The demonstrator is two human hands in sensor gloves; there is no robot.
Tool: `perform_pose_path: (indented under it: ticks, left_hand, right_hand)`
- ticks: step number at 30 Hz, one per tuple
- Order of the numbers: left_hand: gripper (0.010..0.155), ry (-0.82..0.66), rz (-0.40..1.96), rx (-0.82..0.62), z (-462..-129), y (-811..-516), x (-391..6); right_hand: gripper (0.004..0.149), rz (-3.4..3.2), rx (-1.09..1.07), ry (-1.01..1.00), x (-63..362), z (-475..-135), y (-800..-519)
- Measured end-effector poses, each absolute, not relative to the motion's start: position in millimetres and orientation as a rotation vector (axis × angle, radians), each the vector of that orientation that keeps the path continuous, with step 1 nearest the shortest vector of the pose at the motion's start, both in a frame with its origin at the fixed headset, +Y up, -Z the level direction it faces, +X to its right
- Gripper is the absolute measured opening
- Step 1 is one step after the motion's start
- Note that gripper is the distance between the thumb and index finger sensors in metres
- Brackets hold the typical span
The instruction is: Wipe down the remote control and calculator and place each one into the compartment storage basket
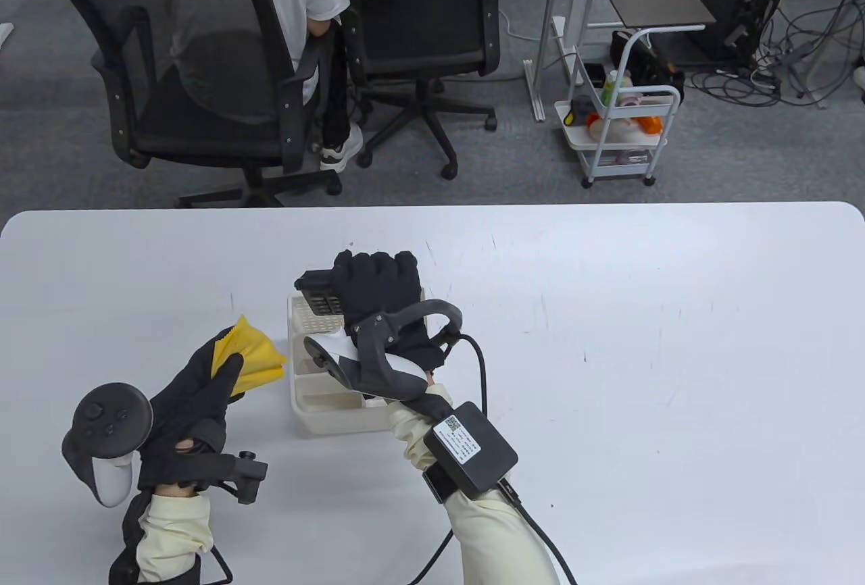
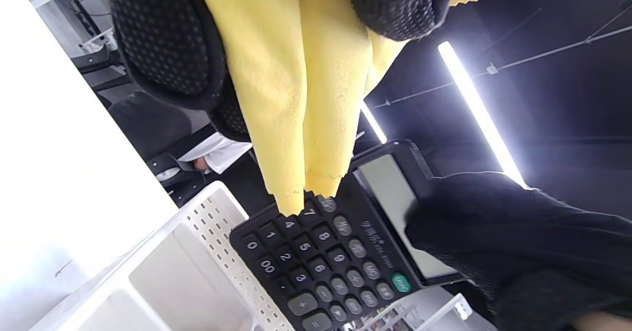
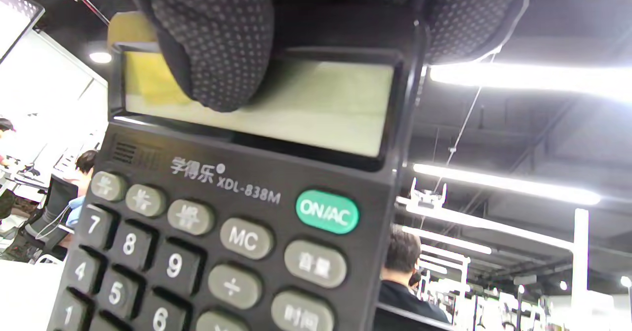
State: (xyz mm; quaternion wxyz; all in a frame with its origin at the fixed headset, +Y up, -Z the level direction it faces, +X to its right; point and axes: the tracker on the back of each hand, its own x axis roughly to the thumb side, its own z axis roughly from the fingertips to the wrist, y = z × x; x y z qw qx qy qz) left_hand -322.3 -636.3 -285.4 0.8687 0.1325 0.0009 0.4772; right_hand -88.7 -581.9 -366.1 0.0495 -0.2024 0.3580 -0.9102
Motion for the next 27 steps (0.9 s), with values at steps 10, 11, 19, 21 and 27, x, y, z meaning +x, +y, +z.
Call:
perform_pose_path:
  ticks: [10, 11, 19, 21, 27]
  left_hand:
    - [0.045, -0.009, 0.983, 0.2, -293.9, -647.0, -314.7]
    - [0.046, -0.011, 0.983, 0.192, -294.4, -647.9, -313.9]
    - [0.045, -0.013, 0.985, 0.166, -295.4, -650.1, -311.4]
    - [0.045, -0.015, 0.985, 0.162, -296.0, -650.5, -310.7]
    - [0.046, -0.021, 0.988, 0.145, -297.2, -651.6, -308.4]
  right_hand:
    - [0.046, -2.82, -0.611, 0.914, -90.8, -389.4, -623.8]
    - [0.046, -2.811, -0.596, 0.897, -91.1, -391.0, -627.7]
    - [0.045, -2.912, -0.486, 0.746, -86.4, -401.5, -645.2]
    - [0.045, -2.948, -0.472, 0.723, -84.9, -402.5, -648.0]
    - [0.045, -3.004, -0.437, 0.694, -79.8, -404.3, -657.7]
